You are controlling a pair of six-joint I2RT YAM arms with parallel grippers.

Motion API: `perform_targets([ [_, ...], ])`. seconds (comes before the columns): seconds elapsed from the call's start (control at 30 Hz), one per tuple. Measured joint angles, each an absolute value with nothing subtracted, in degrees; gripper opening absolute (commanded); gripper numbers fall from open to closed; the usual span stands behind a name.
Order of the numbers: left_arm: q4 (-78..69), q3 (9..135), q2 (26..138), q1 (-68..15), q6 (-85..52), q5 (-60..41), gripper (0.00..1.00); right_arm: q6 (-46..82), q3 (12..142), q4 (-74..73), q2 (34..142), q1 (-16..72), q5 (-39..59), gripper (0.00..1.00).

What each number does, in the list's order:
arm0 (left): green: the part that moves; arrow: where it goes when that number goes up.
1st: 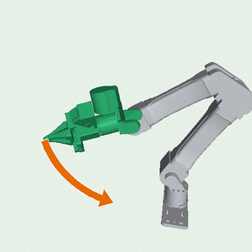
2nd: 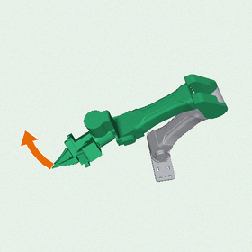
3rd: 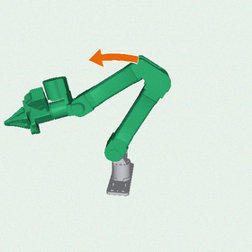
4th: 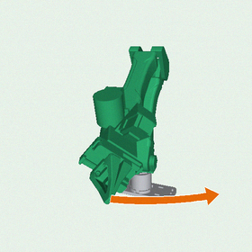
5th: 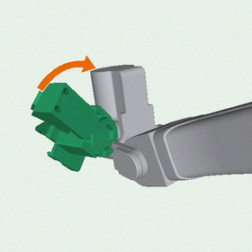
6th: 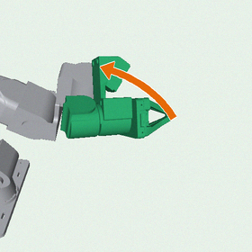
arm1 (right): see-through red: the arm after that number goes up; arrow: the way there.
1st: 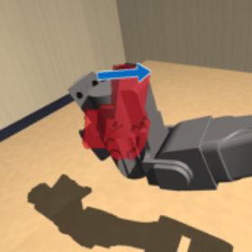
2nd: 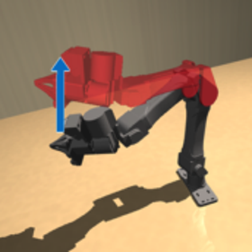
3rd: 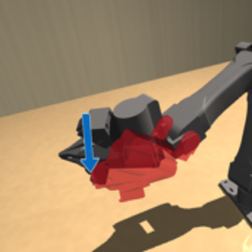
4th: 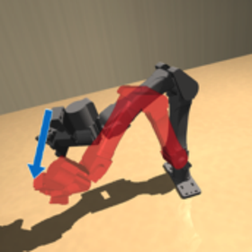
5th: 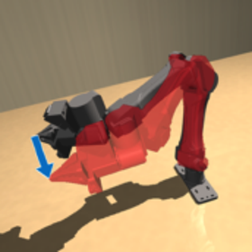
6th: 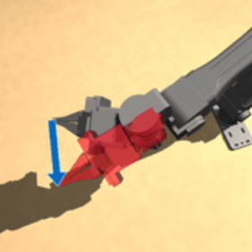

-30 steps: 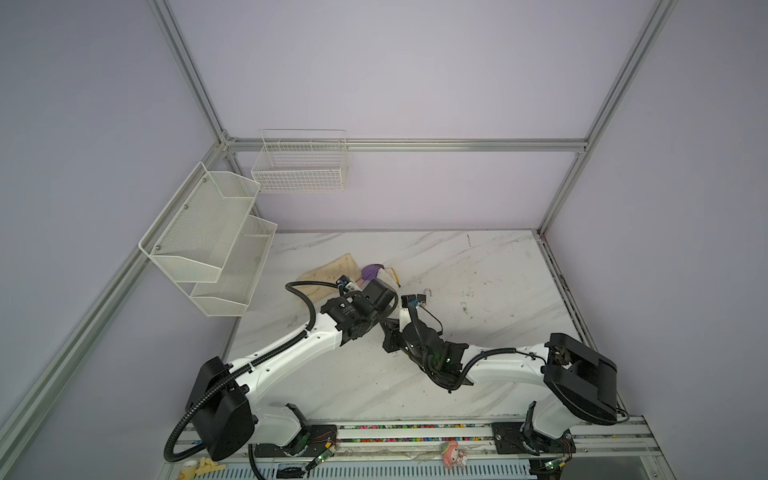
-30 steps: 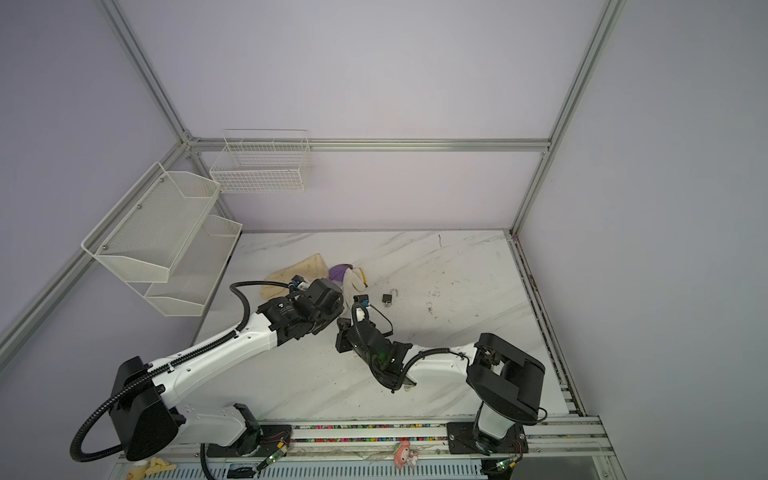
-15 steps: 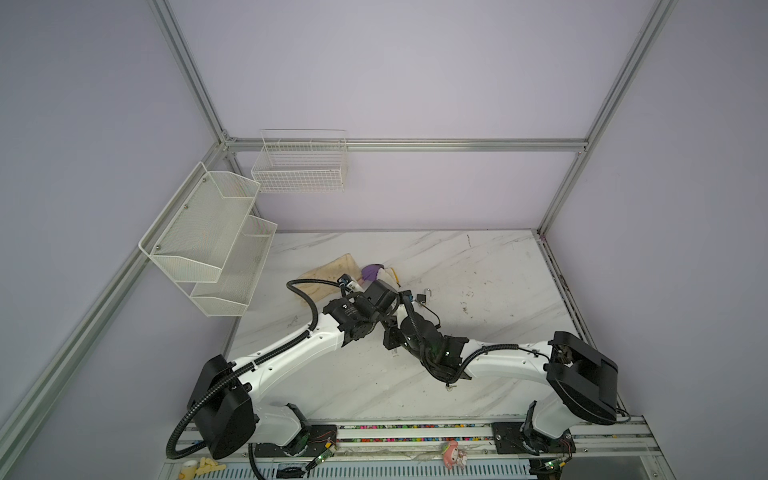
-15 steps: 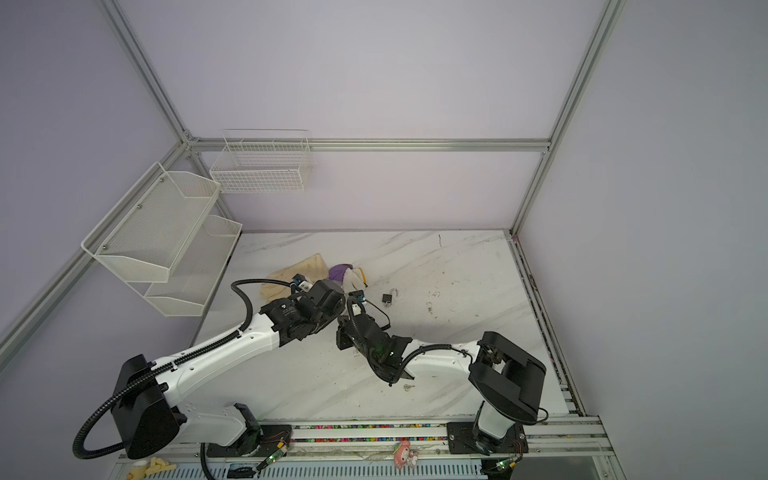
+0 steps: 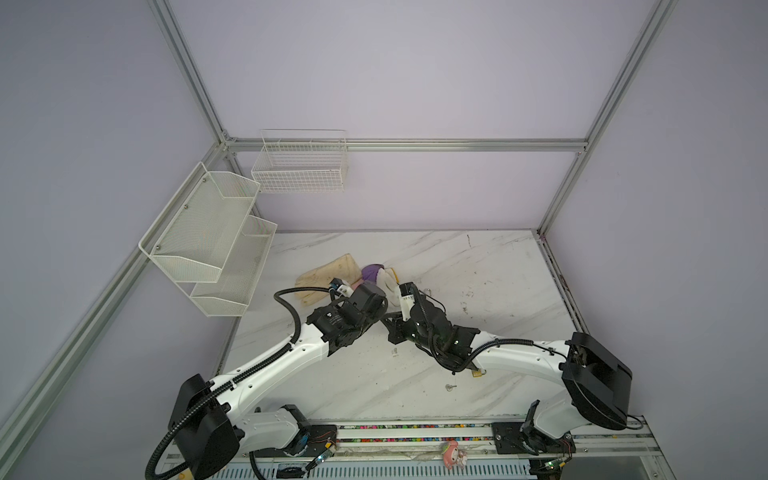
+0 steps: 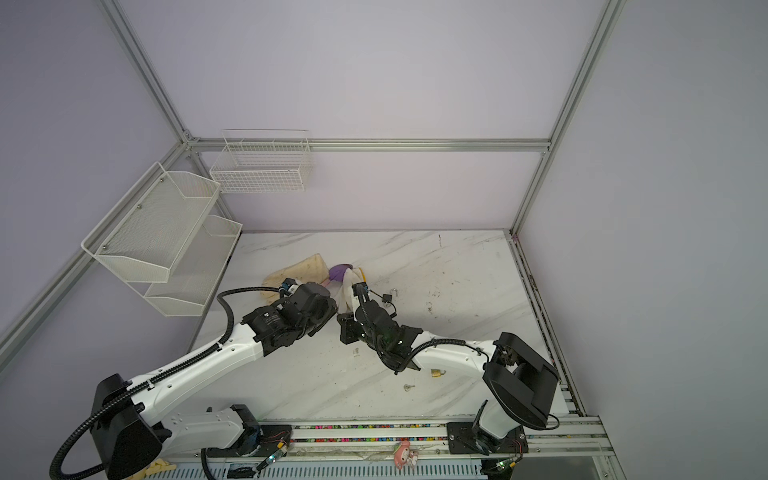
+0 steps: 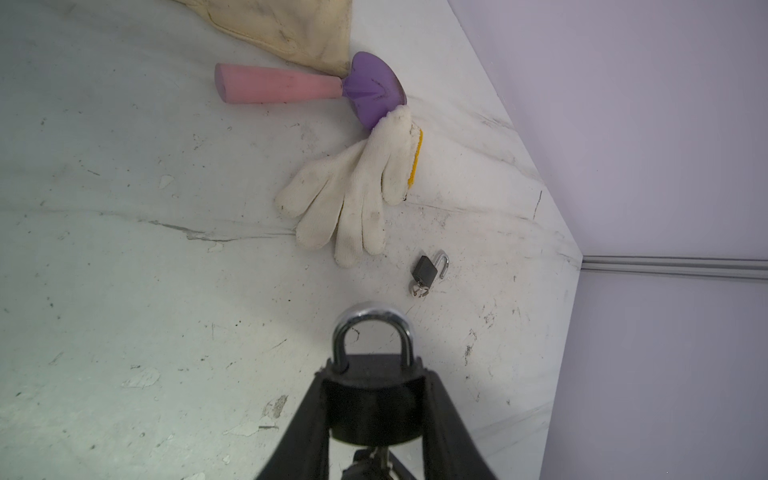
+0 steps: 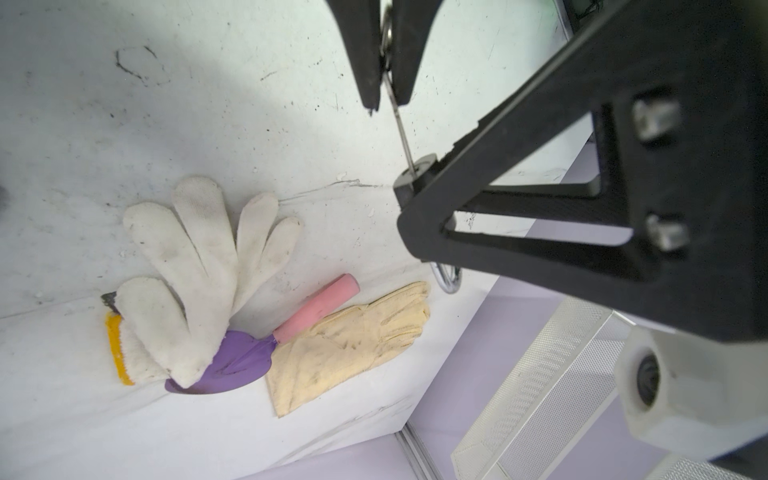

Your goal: Unlock with the key

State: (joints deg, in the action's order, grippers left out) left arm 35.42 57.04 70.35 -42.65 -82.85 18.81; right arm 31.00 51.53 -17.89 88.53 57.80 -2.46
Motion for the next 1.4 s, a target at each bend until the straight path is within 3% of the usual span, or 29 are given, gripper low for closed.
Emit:
perform_targets([
  [0.67,28.82,50.26,61.67,-38.94,-92.23,11.79,0.0,27.07,64.18,4.25,88.73,58.3,-1.15,0.0],
  [1.4,24.43,46.13,57.6,-37.45,-99.39,10.02,0.0,9.58,68.14,5.58,91.68,65.06,-18.61,0.0],
])
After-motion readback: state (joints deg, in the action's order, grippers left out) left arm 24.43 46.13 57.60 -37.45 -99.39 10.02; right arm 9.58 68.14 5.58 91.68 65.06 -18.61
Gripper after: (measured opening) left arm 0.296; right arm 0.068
